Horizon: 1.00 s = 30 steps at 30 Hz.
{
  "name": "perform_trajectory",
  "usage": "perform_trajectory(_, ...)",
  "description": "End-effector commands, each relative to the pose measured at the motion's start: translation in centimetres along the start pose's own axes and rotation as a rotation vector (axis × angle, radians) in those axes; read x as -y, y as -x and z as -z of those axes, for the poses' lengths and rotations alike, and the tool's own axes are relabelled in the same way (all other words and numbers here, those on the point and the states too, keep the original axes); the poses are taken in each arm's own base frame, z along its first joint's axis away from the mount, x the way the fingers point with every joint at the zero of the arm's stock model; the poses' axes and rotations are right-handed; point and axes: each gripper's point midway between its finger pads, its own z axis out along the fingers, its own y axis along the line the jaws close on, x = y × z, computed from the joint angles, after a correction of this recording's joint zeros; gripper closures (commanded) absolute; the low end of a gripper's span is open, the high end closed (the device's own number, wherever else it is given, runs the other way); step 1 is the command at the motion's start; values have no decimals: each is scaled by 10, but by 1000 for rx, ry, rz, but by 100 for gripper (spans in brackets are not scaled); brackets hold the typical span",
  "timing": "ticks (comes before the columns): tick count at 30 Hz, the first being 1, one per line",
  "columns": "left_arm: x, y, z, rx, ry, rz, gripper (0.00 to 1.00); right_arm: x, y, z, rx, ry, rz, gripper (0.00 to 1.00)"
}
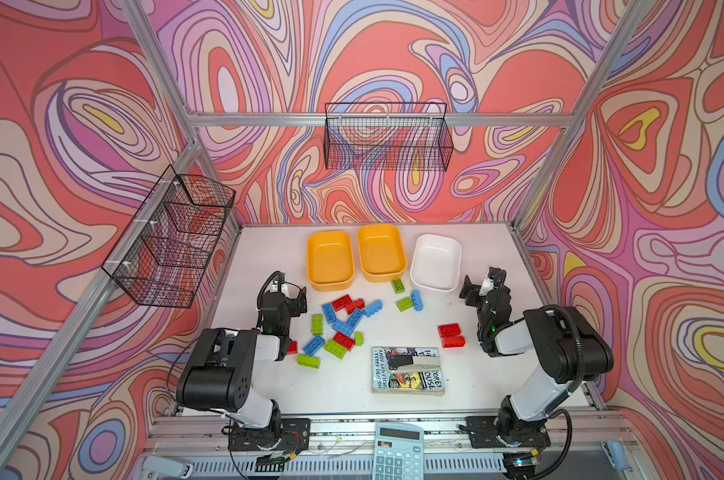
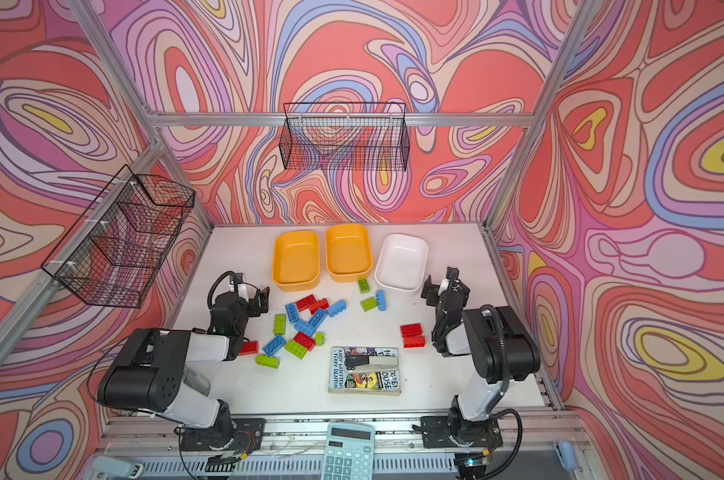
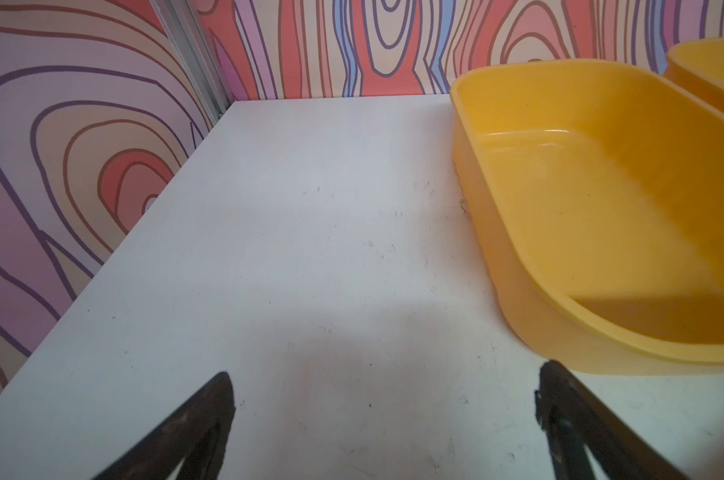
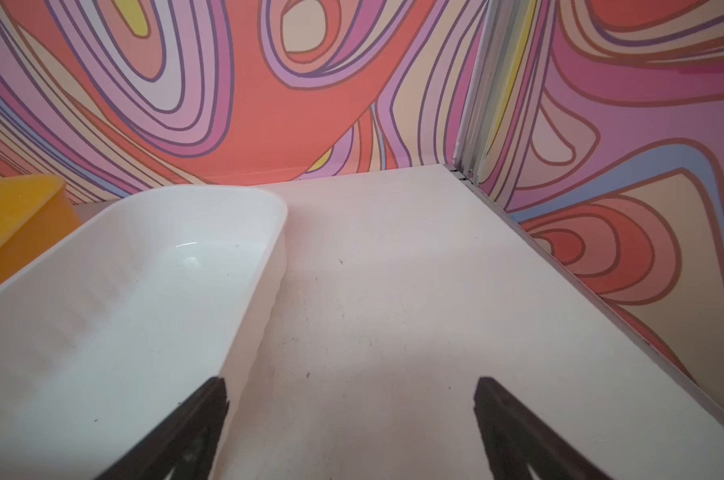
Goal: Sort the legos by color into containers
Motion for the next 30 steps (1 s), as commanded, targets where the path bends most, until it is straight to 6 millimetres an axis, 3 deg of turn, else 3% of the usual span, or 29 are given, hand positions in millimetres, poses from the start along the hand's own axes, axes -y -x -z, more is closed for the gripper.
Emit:
perform_trajectory(1, -1, 8, -2, 19, -2, 8, 0, 1, 5, 1, 21, -7, -3, 2)
perform_trajectory(30, -1, 8, -2, 19, -2, 6, 0, 1, 5, 2, 23, -7, -5, 2)
